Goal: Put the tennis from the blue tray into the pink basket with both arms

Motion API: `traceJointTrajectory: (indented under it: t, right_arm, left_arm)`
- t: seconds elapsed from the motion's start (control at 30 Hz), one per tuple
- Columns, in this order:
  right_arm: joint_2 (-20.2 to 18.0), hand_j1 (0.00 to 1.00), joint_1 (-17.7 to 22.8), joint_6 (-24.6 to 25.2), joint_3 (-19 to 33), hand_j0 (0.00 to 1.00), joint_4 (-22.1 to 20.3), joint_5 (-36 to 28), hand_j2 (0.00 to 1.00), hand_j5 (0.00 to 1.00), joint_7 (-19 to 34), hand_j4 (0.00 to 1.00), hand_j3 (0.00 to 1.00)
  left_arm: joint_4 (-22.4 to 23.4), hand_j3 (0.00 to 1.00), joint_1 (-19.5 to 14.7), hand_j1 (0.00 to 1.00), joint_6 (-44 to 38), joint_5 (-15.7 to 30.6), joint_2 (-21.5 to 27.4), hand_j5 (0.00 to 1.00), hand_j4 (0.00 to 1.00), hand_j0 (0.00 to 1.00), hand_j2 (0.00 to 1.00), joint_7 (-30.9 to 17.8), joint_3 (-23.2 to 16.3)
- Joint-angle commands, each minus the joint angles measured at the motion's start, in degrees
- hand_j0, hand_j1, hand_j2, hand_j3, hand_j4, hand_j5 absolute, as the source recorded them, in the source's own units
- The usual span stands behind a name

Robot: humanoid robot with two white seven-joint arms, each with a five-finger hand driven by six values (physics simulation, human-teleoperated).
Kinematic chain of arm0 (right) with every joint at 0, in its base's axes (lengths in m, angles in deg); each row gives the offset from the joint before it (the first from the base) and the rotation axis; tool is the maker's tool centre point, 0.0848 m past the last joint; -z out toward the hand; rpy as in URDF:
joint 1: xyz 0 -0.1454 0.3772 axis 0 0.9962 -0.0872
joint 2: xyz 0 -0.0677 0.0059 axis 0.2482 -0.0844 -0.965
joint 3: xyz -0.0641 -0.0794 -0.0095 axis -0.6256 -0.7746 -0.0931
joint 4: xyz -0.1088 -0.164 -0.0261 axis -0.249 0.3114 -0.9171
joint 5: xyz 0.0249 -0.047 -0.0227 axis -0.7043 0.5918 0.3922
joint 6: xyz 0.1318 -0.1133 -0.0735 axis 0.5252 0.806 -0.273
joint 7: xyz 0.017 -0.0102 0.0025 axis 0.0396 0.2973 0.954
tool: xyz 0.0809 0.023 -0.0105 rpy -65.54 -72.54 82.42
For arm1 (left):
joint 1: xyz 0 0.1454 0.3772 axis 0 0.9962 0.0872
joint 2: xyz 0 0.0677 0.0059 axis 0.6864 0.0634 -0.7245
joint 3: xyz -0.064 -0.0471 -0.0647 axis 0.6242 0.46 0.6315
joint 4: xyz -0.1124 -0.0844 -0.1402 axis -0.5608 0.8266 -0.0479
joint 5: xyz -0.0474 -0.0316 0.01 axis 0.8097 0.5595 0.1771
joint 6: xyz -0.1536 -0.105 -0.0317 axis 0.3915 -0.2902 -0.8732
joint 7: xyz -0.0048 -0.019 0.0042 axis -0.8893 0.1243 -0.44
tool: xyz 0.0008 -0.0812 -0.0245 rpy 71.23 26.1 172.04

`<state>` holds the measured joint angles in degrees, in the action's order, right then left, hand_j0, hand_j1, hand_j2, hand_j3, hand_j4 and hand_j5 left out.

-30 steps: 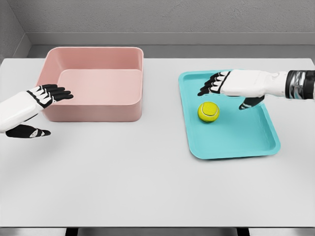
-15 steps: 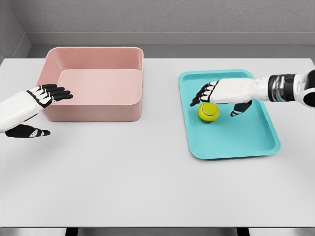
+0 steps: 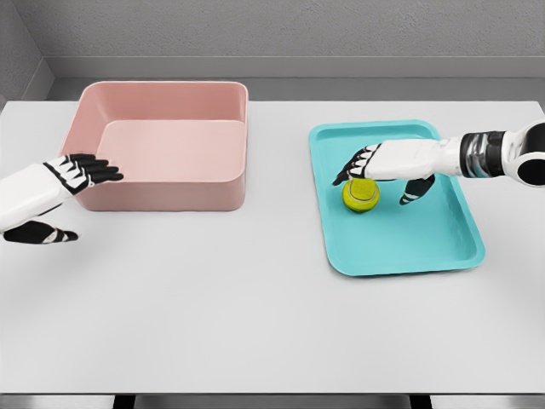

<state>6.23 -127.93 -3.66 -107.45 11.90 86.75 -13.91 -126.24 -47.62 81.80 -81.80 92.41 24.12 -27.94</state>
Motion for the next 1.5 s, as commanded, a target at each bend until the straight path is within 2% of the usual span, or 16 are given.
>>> traceJointTrajectory:
  t: [0.0, 0.2, 0.33, 0.43, 0.53, 0.83, 0.97, 1.47]
  right_arm:
    - [0.1, 0.98, 0.0, 0.1, -0.1, 0.98, 1.0, -0.3, 0.98, 0.98, 0.0, 0.98, 0.98]
    - [1.2, 0.98, -0.1, 0.1, -0.1, 0.98, 2.1, -0.2, 0.98, 0.98, 0.0, 0.98, 0.98]
    - [1.6, 0.98, 0.0, 0.1, -0.1, 0.98, 2.0, -0.1, 0.98, 0.98, 0.0, 0.98, 0.98]
    - [2.1, 0.98, 0.0, 0.1, -0.1, 0.98, 1.9, -0.2, 0.98, 0.98, 0.0, 0.98, 0.98]
    - [2.9, 0.98, -0.1, 0.1, -0.1, 0.98, 1.9, -0.2, 0.98, 0.98, 0.0, 0.98, 0.98]
    - [4.0, 0.98, 0.0, 0.1, -0.1, 0.98, 3.3, 0.0, 0.98, 0.98, 0.0, 0.98, 0.98]
    - [4.0, 0.92, 0.0, 0.1, -0.1, 0.92, 3.4, 0.1, 0.92, 0.92, 0.0, 0.92, 0.92]
    - [5.4, 0.92, 0.2, 0.1, -1.7, 0.92, 7.0, 0.1, 0.92, 0.92, 0.0, 0.92, 0.92]
  left_arm:
    - [0.0, 1.00, 0.0, 1.00, 0.0, -0.8, 1.1, 1.00, 1.00, 1.00, 1.00, -0.8, -0.2]
    - [-0.8, 1.00, 0.2, 1.00, 0.0, -1.5, 2.5, 1.00, 1.00, 1.00, 1.00, -1.1, -0.4]
    - [-1.6, 1.00, 0.2, 1.00, 0.0, -1.4, 3.5, 1.00, 1.00, 1.00, 1.00, -1.6, -2.0]
    - [-2.4, 1.00, -0.1, 1.00, 0.0, -5.0, 3.0, 1.00, 1.00, 1.00, 1.00, -1.9, -2.0]
    - [-2.9, 1.00, -0.1, 1.00, 0.0, -5.8, 2.7, 1.00, 1.00, 1.00, 1.00, -3.3, -2.0]
    - [-2.9, 1.00, -0.1, 1.00, 0.0, -5.8, 5.2, 1.00, 1.00, 1.00, 1.00, -3.8, -4.1]
    - [-2.9, 1.00, 0.0, 1.00, 0.0, -6.2, 6.1, 1.00, 1.00, 1.00, 1.00, -3.9, -4.6]
    - [-2.0, 1.00, -0.1, 1.00, 0.0, -5.3, 10.0, 1.00, 1.00, 1.00, 1.00, -3.8, -8.5]
